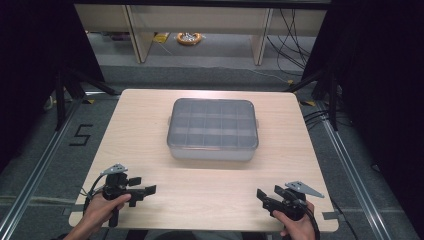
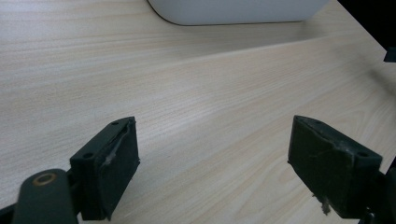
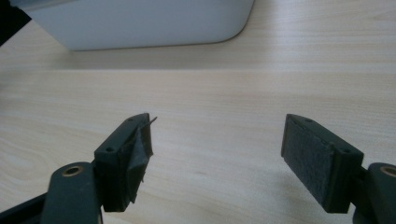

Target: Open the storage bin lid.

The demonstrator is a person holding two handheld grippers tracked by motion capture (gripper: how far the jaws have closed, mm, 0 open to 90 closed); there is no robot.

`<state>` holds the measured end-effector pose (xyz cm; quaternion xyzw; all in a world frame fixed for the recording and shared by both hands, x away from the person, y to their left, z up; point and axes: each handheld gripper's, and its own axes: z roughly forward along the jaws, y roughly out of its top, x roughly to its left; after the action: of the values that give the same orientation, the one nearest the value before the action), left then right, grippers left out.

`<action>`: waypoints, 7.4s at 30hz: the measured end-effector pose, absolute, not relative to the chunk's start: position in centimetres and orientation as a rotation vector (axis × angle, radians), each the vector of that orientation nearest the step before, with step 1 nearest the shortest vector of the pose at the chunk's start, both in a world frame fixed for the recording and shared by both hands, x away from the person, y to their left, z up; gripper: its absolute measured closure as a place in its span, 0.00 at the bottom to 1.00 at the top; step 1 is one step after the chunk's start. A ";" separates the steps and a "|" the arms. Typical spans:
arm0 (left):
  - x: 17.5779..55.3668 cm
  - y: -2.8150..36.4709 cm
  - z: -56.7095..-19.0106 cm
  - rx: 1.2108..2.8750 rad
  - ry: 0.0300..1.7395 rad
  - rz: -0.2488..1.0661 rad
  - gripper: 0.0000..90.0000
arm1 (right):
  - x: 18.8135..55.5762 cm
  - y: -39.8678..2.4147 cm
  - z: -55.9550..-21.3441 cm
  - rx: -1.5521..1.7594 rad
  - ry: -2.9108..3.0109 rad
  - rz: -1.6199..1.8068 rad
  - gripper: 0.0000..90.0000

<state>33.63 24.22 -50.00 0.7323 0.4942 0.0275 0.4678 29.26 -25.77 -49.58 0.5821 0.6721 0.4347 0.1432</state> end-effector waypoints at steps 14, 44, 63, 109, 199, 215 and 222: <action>34.4 23.8 -49.9 1.785 1.203 0.070 0.18 | 30.0 -26.5 -49.6 1.688 1.867 1.367 0.26; 39.1 24.4 -46.9 1.673 1.244 0.019 0.18 | 37.2 -27.1 -44.8 1.702 1.834 1.446 0.40; 45.2 23.2 -45.3 1.670 1.284 0.048 0.19 | 44.6 -27.0 -44.0 1.751 1.801 1.469 0.45; 55.2 18.1 -45.8 1.650 1.425 0.073 0.53 | 51.8 -23.7 -45.4 1.973 1.799 1.405 0.59; 41.8 18.6 -42.2 1.592 1.161 0.113 0.70 | 38.9 -26.4 -42.1 1.750 1.664 1.594 0.71; 39.3 19.6 -44.5 1.616 1.177 0.073 0.70 | 36.3 -25.6 -43.5 1.726 1.682 1.631 0.73; 38.5 19.8 -45.2 1.630 1.183 0.077 0.70 | 35.4 -25.5 -44.2 1.740 1.679 1.615 0.73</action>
<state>38.48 19.77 -45.19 0.6838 0.4963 0.0324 0.5339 35.39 -25.45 -44.22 0.5944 0.5733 0.5517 0.1165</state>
